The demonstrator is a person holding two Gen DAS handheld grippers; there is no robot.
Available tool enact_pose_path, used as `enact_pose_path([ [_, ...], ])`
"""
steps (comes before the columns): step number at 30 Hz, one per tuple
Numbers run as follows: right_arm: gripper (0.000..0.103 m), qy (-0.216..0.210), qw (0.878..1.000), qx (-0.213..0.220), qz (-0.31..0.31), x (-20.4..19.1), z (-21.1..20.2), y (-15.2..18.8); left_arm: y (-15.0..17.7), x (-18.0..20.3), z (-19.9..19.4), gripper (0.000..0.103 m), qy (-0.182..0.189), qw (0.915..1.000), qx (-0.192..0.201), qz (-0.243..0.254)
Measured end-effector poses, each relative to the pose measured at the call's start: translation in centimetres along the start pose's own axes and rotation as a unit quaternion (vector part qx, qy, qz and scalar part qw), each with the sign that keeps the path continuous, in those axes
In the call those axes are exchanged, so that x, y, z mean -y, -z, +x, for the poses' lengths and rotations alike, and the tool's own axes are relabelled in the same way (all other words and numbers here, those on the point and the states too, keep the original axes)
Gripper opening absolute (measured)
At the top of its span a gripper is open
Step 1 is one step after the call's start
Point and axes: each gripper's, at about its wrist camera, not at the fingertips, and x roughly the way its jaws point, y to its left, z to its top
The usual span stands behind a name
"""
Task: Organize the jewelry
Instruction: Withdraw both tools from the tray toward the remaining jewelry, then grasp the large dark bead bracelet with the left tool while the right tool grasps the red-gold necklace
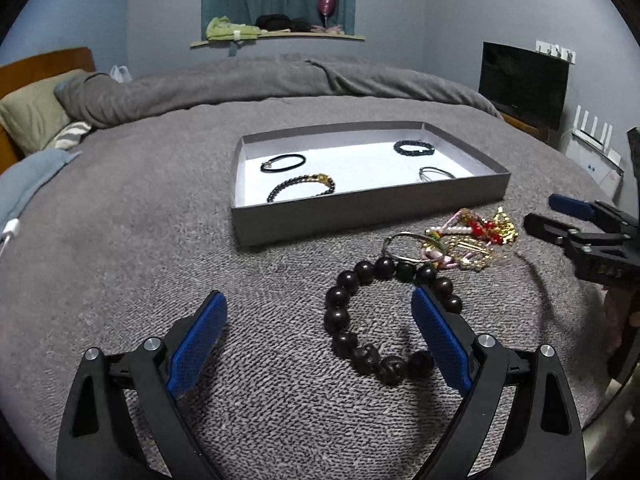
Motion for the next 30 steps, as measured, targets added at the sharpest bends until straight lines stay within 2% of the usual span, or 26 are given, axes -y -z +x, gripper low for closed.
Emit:
enact_pose_path([
  [2, 0.068, 0.000, 1.000, -0.006, -0.001, -0.1, 0.2, 0.0, -0.1, 0.0, -0.3, 0.092, 0.006, 1.0000, 0.004, -0.002],
  [5, 0.062, -0.016, 1.000, -0.011, 0.006, -0.1, 0.3, 0.0, -0.2, -0.2, -0.3, 0.091, 0.015, 0.9999, 0.001, -0.004],
  [7, 0.056, -0.027, 0.999, -0.018, 0.008, -0.4, 0.5, 0.0, -0.1, -0.2, -0.3, 0.084, 0.021, 0.9998, -0.003, -0.003],
  [9, 0.051, -0.035, 0.999, -0.024, 0.011, -0.6, 0.6, 0.0, -0.1, -0.1, -0.2, 0.070, 0.024, 0.9996, -0.010, 0.002],
  [12, 0.043, -0.057, 0.998, -0.032, 0.026, -0.6, 0.9, 0.1, 0.0, 0.2, 0.0, 0.056, 0.029, 0.9993, -0.021, 0.013],
  [15, 0.037, -0.065, 0.996, -0.037, 0.039, -0.5, 1.1, 0.1, 0.1, 0.3, 0.0, 0.046, 0.033, 0.9990, -0.025, 0.016],
  [17, 0.033, -0.066, 0.996, -0.038, 0.040, -0.6, 1.1, 0.1, 0.1, 0.3, -0.1, 0.042, 0.036, 0.9989, -0.026, 0.015],
  [22, 0.029, -0.064, 0.996, -0.045, 0.049, -0.3, 1.5, 0.2, 0.3, 0.3, 0.7, 0.036, 0.034, 0.9983, -0.045, 0.015],
  [30, 0.028, -0.074, 0.994, -0.057, 0.065, -0.1, 2.2, 0.0, 0.5, 0.4, 1.6, 0.034, 0.034, 0.9976, -0.059, 0.013],
])
